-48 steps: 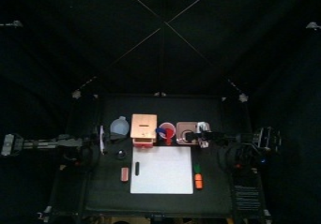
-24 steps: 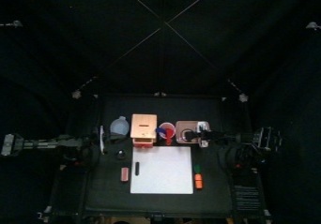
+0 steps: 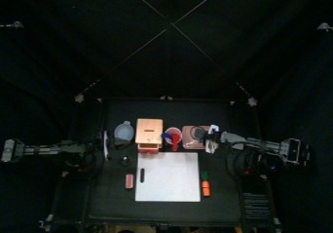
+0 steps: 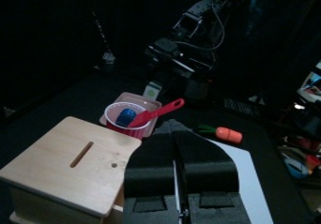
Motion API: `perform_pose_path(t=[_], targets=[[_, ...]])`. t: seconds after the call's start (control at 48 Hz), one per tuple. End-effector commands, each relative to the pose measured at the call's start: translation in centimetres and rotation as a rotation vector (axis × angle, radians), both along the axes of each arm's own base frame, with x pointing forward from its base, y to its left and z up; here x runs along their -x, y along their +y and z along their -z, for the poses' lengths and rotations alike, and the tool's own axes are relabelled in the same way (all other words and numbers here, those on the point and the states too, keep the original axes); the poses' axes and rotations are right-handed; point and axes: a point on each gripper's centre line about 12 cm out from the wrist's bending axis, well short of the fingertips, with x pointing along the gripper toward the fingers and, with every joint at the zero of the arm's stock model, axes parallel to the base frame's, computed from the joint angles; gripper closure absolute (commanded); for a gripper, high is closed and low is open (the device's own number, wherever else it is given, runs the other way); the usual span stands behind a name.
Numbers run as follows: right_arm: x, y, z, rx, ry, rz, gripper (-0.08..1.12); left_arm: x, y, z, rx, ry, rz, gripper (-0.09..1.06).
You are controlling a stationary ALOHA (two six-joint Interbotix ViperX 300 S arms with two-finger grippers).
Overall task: Place sushi on board then cut the sushi with the knife then place the pieces on the plate
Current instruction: Place the sushi on the board
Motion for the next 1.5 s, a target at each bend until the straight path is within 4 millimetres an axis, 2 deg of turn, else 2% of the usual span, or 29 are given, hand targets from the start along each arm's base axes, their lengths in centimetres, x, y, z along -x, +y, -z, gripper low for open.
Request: perform_pose_path(t=[0.021, 0.167, 0.5, 0.625, 0.833, 1.062, 1.292, 1.5], targets=[[-0.7, 1.3, -2.3, -0.128, -0.135, 0.098, 0.39, -0.2, 0.1, -0.4, 0.000, -0.005, -0.002, 0.97], [-1.3, 3.2, -2.5, -0.307, -0.194, 0.263, 0.39, -0.2, 0.0, -0.1, 0.006, 0.017, 0.002, 0.97], [-2.6, 6.9, -0.9, -0.515, -0.166, 0.653, 0.39, -0.2, -0.1, 0.7, 0.021, 0.081, 0.016, 0.97], [-3.3, 8.4, -1.2, -0.533, -0.199, 0.714, 0.39, -0.2, -0.2, 0.8, 0.023, 0.092, 0.018, 0.97], [-5.2, 10.9, -3.4, -0.564, -0.267, 0.763, 0.39, -0.3, -0.1, 0.4, 0.016, 0.079, 0.018, 0.97], [-7.7, 13.3, -1.9, -0.566, -0.152, 0.943, 0.39, -0.2, -0.1, 0.6, 0.051, 0.079, 0.012, 0.97], [-11.1, 16.1, -1.5, -0.562, -0.150, 1.030, 0.39, 0.0, 0.1, 1.2, 0.125, 0.080, -0.011, 0.97], [-13.2, 16.9, -0.9, -0.515, -0.156, 1.111, 0.39, 0.2, 0.1, 2.0, 0.128, 0.098, -0.012, 0.97]])
